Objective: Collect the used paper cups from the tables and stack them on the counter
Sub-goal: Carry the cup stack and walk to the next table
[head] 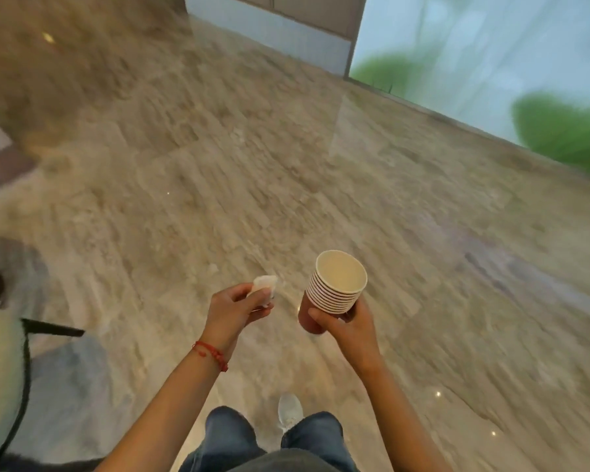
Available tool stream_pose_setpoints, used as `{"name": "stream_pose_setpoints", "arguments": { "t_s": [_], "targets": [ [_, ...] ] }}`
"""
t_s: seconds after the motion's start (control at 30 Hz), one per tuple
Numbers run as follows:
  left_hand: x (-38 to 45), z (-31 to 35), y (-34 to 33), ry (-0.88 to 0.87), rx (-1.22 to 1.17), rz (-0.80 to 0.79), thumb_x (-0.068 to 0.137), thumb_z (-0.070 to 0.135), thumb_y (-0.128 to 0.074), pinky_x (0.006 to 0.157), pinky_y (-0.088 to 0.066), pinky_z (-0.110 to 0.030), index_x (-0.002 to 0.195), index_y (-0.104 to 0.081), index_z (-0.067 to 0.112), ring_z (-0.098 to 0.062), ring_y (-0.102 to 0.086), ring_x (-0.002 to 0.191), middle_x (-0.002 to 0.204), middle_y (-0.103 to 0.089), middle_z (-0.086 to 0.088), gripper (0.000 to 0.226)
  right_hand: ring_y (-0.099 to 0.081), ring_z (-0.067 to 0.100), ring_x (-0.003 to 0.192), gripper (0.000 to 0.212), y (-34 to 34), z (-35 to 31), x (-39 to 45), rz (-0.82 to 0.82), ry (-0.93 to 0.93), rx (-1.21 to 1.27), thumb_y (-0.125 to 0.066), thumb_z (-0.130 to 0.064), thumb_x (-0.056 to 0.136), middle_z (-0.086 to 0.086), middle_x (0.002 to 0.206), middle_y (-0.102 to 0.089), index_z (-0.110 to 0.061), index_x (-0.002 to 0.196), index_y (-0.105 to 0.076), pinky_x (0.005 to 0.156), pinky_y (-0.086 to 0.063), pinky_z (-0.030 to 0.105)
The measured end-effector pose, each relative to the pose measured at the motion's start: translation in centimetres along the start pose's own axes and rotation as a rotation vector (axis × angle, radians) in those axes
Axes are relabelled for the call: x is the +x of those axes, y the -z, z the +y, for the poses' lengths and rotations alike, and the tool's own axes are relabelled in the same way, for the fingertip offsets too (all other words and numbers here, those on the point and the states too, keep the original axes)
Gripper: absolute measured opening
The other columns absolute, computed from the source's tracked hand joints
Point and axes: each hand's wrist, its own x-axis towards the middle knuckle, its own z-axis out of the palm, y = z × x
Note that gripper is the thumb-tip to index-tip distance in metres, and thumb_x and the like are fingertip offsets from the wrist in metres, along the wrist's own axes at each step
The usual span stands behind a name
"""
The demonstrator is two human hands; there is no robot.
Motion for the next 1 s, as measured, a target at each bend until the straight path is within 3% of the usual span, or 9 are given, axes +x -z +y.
{"name": "stream_pose_setpoints", "arguments": {
  "t_s": [0.1, 0.23, 0.4, 0.47, 0.6, 0.73, 0.9, 1.0],
  "targets": [
    [0.2, 0.5, 1.0, -0.019, -0.055, 0.126, 0.082, 0.002, -0.064, 0.062, -0.057, -0.021, 0.08, -0.068, 0.002, -0.013, -0.067, 0.061, 0.075, -0.067, -0.012, 0.005, -0.062, 0.01, 0.106, 0.073, -1.4, -0.7, 3.0, -0.154, 0.021, -0.036, -0.084, -0.023, 0.066, -0.005, 0.117, -0.064, -0.019, 0.13, -0.048, 0.087, -0.053, 0.031],
    [0.2, 0.9, 3.8, -0.02, -0.126, 0.3, 0.082, 0.003, -0.063, 0.061, -0.057, -0.02, 0.077, -0.068, 0.003, -0.012, -0.068, 0.06, 0.076, -0.068, -0.012, 0.007, -0.064, 0.012, 0.102, 0.067, -4.9, -1.6, 6.0, -0.35, 0.03, -0.068, -0.085, -0.022, 0.064, -0.006, 0.11, -0.067, -0.022, 0.122, -0.053, 0.084, -0.055, 0.031],
    [0.9, 1.8, 7.8, -0.032, -0.202, 0.503, 0.083, 0.005, -0.063, 0.056, -0.055, -0.017, 0.076, -0.068, 0.007, -0.01, -0.068, 0.06, 0.073, -0.069, -0.007, 0.009, -0.064, 0.01, 0.101, 0.083, -10.6, -2.6, 8.6, -0.537, 0.045, -0.118, -0.083, -0.045, 0.05, -0.008, 0.109, -0.067, -0.022, 0.124, -0.053, 0.086, -0.055, 0.037],
    [1.7, 2.3, 9.5, -0.042, -0.227, 0.549, 0.083, 0.006, -0.064, 0.055, -0.054, -0.017, 0.074, -0.069, 0.008, -0.011, -0.069, 0.061, 0.069, -0.07, -0.003, 0.01, -0.064, 0.009, 0.101, 0.079, -12.8, -3.0, 9.8, -0.593, 0.058, -0.143, -0.083, -0.047, 0.051, -0.009, 0.108, -0.067, -0.027, 0.121, -0.054, 0.086, -0.055, 0.038],
    [4.7, 3.7, 13.1, -0.056, -0.27, 0.611, 0.082, 0.008, -0.064, 0.055, -0.054, -0.016, 0.076, -0.069, 0.009, -0.01, -0.068, 0.061, 0.068, -0.071, -0.001, 0.008, -0.065, 0.01, 0.1, 0.067, -17.8, -4.1, 13.0, -0.662, 0.069, -0.153, -0.084, -0.045, 0.054, -0.009, 0.106, -0.069, -0.031, 0.113, -0.058, 0.085, -0.056, 0.04],
    [9.9, 5.4, 17.6, -0.07, -0.299, 0.639, 0.082, 0.006, -0.065, 0.057, -0.054, -0.018, 0.077, -0.069, 0.006, -0.011, -0.068, 0.062, 0.075, -0.07, -0.007, 0.007, -0.065, 0.012, 0.101, 0.07, -24.0, -5.1, 17.1, -0.681, 0.076, -0.167, -0.082, -0.044, 0.053, -0.007, 0.105, -0.069, -0.027, 0.115, -0.057, 0.087, -0.055, 0.041],
    [16.5, 9.7, 24.2, -0.076, -0.33, 0.67, 0.08, 0.006, -0.067, 0.056, -0.054, -0.019, 0.074, -0.07, 0.008, -0.012, -0.068, 0.062, 0.078, -0.069, -0.008, 0.008, -0.065, 0.009, 0.098, 0.065, -32.8, -7.1, 22.0, -0.683, 0.081, -0.131, -0.082, -0.035, 0.056, -0.007, 0.105, -0.069, -0.027, 0.114, -0.056, 0.081, -0.054, 0.028],
    [19.7, 13.1, 27.9, -0.102, -0.312, 0.653, 0.081, 0.006, -0.066, 0.058, -0.054, -0.019, 0.076, -0.07, 0.008, -0.013, -0.068, 0.063, 0.082, -0.068, -0.01, 0.007, -0.065, 0.01, 0.099, 0.067, -37.4, -9.0, 24.7, -0.688, 0.093, -0.124, -0.082, -0.033, 0.057, -0.007, 0.105, -0.068, -0.023, 0.118, -0.055, 0.08, -0.054, 0.027]
  ]
}}
